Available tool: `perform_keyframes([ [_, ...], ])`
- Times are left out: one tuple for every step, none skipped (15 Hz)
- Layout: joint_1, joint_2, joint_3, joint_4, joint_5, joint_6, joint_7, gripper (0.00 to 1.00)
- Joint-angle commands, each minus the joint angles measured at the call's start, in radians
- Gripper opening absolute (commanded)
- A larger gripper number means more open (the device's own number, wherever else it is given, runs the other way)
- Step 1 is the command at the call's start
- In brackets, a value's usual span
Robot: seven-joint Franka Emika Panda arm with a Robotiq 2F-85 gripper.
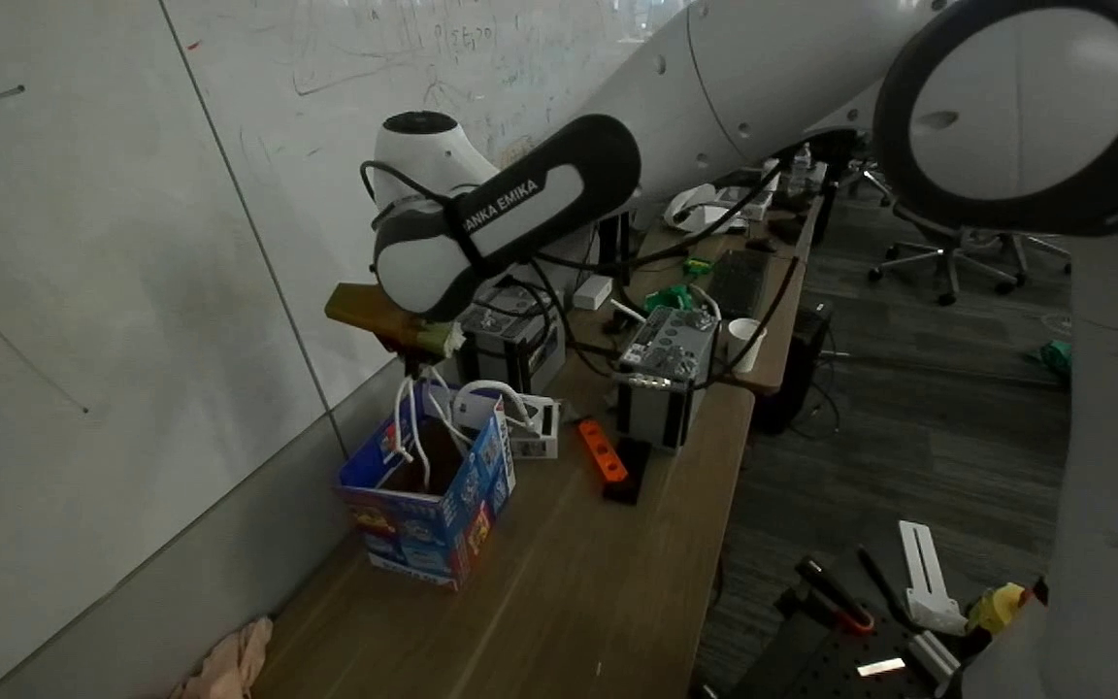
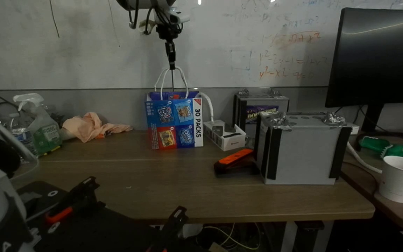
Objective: Place the white ropes inside the blue box then push the box to the left
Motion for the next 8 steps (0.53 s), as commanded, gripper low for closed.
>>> perform_keyframes([
  [0.121, 0.035, -0.128, 0.085, 0.094, -0.096, -0.075, 0.32],
  [0.136, 0.034, -0.146, 0.093, 0.112, -0.137, -0.097, 0.32],
  [0.151, 0.032, -0.165, 0.093, 0.118, -0.161, -0.110, 0.38],
  [0.166, 0.033, -0.184, 0.096, 0.117, -0.187, -0.112, 0.47],
  [0.179, 0.029, -0.201, 0.094, 0.112, -0.208, -0.112, 0.54],
  [0.187, 0.021, -0.215, 0.090, 0.107, -0.225, -0.108, 0.62],
  [0.199, 0.020, -0.236, 0.087, 0.091, -0.227, -0.084, 0.69],
  [0.203, 0.017, -0.250, 0.085, 0.094, -0.231, -0.071, 0.76],
])
